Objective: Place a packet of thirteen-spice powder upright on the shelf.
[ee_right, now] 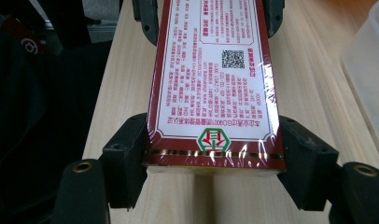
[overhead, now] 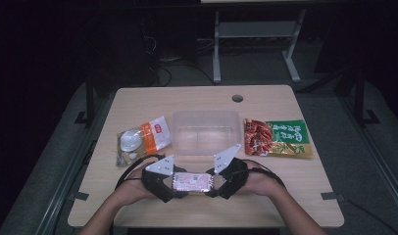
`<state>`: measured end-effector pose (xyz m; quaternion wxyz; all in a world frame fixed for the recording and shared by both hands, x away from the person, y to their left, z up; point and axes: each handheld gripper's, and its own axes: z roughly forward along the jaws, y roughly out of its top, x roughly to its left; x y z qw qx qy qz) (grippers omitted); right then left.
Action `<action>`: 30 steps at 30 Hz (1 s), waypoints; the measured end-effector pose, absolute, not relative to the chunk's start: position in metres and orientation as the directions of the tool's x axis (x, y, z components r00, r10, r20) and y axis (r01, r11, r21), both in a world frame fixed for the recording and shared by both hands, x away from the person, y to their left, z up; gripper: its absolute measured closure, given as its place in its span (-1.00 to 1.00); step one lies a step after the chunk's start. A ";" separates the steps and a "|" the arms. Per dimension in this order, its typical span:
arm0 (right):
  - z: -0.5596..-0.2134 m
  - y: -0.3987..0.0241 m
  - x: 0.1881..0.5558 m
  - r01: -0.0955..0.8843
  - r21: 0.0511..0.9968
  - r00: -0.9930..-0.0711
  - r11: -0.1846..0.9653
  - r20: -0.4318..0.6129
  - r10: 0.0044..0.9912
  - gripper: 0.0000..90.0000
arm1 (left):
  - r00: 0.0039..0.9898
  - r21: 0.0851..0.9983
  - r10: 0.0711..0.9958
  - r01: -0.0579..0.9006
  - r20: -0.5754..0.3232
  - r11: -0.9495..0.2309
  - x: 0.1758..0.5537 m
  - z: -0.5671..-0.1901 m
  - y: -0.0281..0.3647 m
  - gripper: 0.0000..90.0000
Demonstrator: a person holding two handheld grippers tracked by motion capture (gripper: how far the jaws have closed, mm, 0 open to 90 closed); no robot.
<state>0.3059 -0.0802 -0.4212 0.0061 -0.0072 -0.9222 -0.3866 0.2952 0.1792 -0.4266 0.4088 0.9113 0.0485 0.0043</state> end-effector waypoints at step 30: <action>-0.427 -0.129 0.291 0.264 0.700 -0.943 0.663 0.044 0.329 -0.66 | 0.985 0.719 0.155 0.164 -0.078 -0.675 0.299 -0.431 0.189 -0.30</action>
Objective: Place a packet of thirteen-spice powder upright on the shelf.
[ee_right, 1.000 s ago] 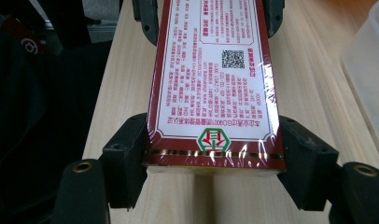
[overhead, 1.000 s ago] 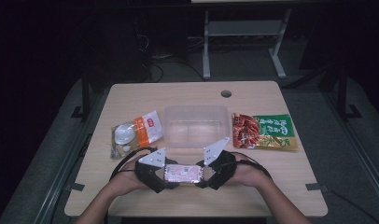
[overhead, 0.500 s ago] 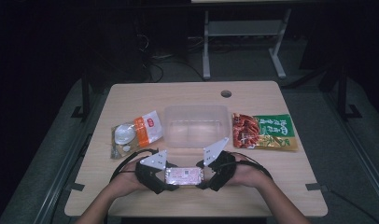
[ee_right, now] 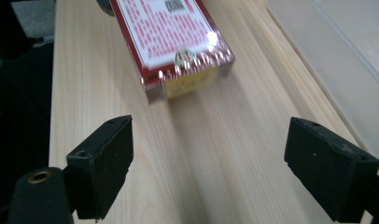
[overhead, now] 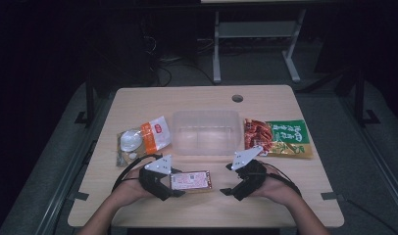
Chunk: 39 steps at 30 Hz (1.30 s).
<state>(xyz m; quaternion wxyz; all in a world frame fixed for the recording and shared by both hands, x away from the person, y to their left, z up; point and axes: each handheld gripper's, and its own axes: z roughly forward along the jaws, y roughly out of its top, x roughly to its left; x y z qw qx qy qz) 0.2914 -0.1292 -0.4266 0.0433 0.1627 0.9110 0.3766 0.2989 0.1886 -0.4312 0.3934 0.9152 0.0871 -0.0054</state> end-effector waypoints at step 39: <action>-0.449 -0.187 0.257 0.426 0.724 -0.799 0.543 0.020 0.602 -0.69 | 0.970 0.729 0.217 0.227 -0.110 -0.646 0.377 -0.396 0.172 -0.30</action>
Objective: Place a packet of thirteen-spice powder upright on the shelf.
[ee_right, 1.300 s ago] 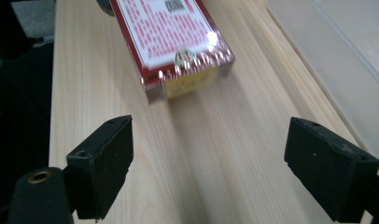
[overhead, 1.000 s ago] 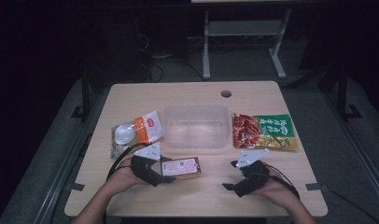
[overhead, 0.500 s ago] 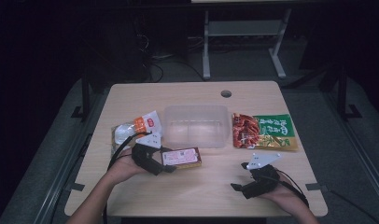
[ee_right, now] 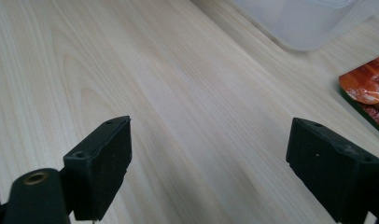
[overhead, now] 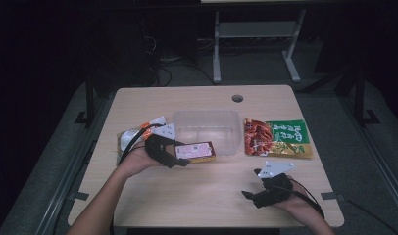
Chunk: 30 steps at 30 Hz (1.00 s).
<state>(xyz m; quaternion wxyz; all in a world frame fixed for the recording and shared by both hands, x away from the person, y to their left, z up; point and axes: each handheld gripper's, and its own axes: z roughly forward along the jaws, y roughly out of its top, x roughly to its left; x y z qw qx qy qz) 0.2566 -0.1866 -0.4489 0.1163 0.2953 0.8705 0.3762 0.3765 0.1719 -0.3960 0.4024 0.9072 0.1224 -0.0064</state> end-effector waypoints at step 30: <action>-0.449 -0.191 0.259 0.426 0.738 -0.792 0.523 0.025 0.609 -0.69 | 0.984 0.651 0.171 0.166 -0.057 -0.740 0.457 -0.357 0.110 -0.30</action>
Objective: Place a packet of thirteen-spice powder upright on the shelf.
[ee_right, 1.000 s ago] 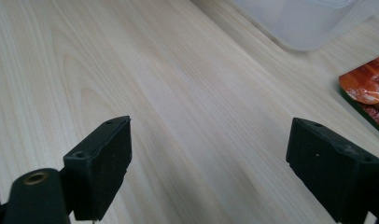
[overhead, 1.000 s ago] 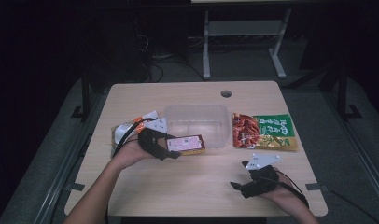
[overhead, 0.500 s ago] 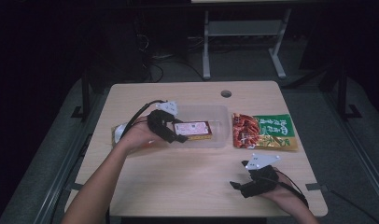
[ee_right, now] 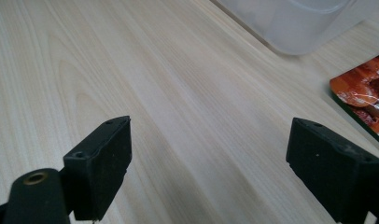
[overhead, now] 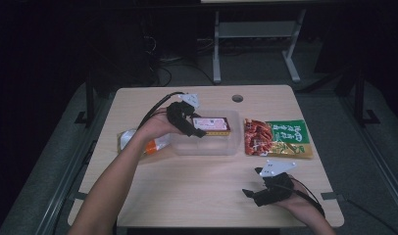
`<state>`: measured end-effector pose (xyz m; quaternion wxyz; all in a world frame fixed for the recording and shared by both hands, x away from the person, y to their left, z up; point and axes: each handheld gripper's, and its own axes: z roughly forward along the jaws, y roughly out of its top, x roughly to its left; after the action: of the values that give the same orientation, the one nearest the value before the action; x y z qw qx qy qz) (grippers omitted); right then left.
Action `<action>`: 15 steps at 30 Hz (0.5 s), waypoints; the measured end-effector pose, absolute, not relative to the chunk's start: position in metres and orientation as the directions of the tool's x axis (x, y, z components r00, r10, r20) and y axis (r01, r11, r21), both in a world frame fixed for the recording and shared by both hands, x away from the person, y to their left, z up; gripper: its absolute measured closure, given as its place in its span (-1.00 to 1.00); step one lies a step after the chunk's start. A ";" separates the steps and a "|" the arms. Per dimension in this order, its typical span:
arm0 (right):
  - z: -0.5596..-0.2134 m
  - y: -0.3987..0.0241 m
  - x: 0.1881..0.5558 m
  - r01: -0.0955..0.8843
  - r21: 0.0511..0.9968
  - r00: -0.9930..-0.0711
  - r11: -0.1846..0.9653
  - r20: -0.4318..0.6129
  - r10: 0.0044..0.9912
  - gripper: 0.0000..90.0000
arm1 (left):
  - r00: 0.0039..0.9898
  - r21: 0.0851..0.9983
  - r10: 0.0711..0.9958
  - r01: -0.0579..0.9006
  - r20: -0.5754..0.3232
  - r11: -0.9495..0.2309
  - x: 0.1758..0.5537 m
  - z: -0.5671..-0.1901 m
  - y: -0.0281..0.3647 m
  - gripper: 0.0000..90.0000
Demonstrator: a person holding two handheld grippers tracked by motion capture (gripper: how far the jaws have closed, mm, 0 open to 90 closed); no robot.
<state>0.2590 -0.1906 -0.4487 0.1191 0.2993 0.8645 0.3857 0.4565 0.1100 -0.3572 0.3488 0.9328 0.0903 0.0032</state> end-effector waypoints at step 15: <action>-0.449 -0.190 0.259 0.419 0.740 -0.800 0.526 0.027 0.600 -0.69 | 0.987 0.615 0.152 0.150 -0.050 -0.774 0.472 -0.366 0.082 -0.30</action>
<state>0.2588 -0.1898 -0.4493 0.1163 0.2943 0.8656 0.3880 0.4718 0.0824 -0.3664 0.3265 0.9418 0.0803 0.0014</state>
